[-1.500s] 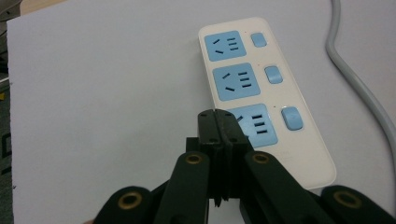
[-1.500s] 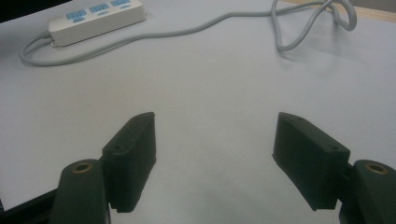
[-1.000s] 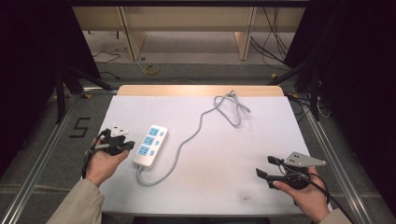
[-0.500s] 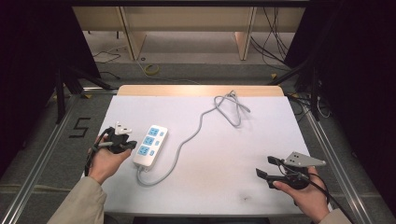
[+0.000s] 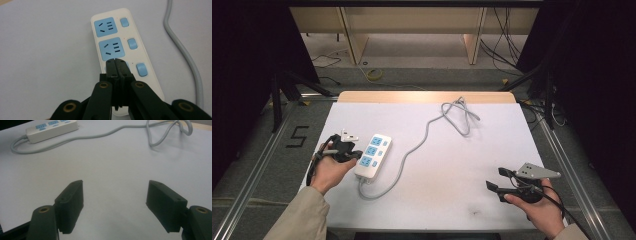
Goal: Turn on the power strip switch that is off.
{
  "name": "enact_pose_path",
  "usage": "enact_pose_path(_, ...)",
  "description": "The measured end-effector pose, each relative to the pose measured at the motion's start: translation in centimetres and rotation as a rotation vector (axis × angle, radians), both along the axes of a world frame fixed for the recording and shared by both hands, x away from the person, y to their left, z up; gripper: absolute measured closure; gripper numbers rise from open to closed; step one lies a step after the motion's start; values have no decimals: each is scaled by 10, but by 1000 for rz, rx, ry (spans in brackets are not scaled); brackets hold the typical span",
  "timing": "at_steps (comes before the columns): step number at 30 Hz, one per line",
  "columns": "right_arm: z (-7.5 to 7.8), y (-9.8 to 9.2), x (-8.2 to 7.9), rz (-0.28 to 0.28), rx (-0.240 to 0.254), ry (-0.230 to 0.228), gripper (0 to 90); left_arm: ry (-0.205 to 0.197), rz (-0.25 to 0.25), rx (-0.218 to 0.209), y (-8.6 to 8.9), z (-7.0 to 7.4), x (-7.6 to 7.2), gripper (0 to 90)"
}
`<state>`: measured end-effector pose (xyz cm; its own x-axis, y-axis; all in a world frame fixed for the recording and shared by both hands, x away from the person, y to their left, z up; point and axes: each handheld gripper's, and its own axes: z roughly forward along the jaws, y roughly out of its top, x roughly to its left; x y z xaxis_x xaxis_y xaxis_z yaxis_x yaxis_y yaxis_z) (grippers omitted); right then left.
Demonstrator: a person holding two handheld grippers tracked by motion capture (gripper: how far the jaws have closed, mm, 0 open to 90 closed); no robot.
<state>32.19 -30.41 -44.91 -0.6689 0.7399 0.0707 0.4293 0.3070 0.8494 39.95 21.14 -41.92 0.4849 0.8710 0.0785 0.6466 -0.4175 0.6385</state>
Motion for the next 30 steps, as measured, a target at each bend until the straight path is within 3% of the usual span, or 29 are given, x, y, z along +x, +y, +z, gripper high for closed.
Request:
enact_pose_path(16, -1, 0, 0, 3, -8, 5, 304, 40, -19, 17, -11, 4, 7, 898)
enact_pose_path(30, -2, 1, 1, -2, -5, 16, 309, 101, -42, 32, -21, 3, 13, 898)
